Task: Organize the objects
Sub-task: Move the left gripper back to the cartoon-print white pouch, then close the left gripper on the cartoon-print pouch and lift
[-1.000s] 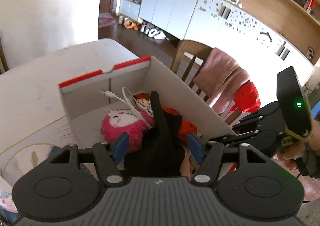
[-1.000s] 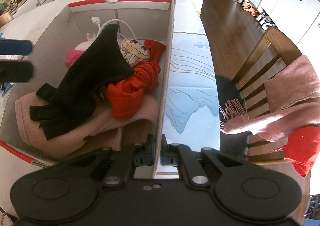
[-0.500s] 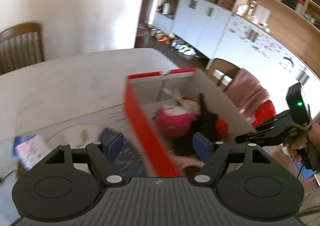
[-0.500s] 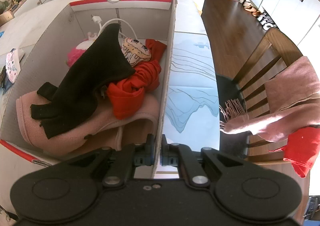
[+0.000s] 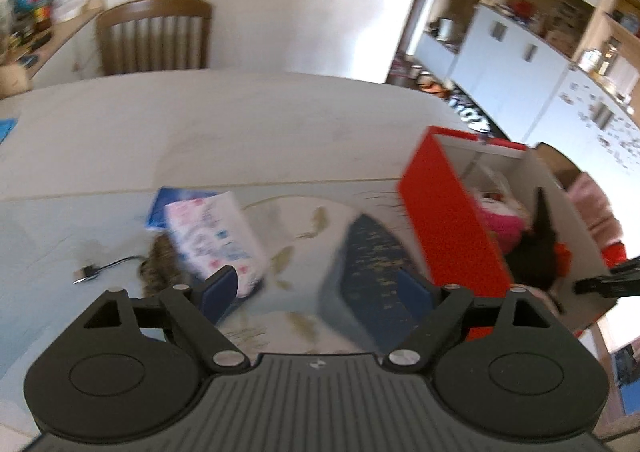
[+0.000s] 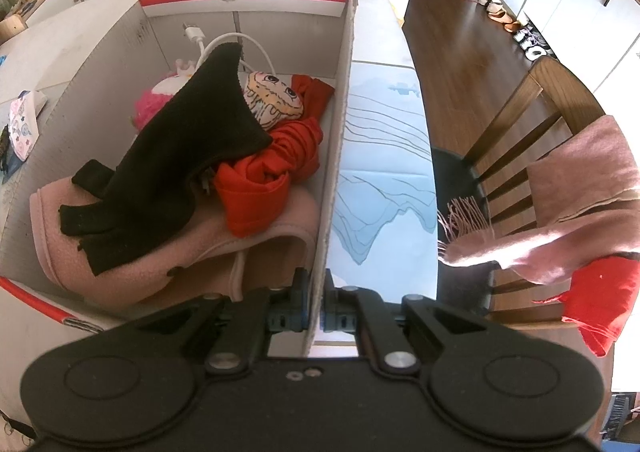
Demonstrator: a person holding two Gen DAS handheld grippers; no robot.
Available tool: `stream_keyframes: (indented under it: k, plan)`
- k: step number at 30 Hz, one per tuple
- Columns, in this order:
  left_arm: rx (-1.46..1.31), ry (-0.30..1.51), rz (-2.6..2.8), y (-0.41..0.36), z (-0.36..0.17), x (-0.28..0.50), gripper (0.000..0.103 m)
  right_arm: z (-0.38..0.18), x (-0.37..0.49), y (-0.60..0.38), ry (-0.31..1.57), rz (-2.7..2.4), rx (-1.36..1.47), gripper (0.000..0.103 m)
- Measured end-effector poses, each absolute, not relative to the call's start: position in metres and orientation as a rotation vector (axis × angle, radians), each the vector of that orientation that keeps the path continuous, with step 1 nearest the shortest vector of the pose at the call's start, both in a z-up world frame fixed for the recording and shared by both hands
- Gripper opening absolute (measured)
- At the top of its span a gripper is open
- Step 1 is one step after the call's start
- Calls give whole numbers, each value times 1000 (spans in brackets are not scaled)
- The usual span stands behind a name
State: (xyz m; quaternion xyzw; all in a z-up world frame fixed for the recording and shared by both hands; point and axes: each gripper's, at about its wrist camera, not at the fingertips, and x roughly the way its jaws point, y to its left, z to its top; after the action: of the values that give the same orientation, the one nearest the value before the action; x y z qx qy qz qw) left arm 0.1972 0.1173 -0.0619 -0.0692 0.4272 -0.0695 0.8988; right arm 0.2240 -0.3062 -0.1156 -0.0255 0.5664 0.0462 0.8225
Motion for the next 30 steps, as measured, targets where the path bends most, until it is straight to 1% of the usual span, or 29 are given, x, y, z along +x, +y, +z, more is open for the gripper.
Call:
stream_keyframes:
  k: [1,3,6,11,21,30]
  plan:
    - [-146,889,-124,122,-65,197,88,-116,224,-306,1206,97,-54,4]
    - [-150,896,-96,131,-72,201,94,-116,224,-306,1208,95,-56,4]
    - [-150,885,-77,139,-80,208,100,-116,224,-306,1210,91,-57,4]
    - [-136,872,-30,143,-94,228,101,-116,224,-305,1216,85,-61,4]
    - [-106,914,69,141,-121,277,101,-117,226,-304,1224,71,-57,4]
    - [-101,938,142,142,-136,295,101,-120,226,-304,1232,65,-56,4]
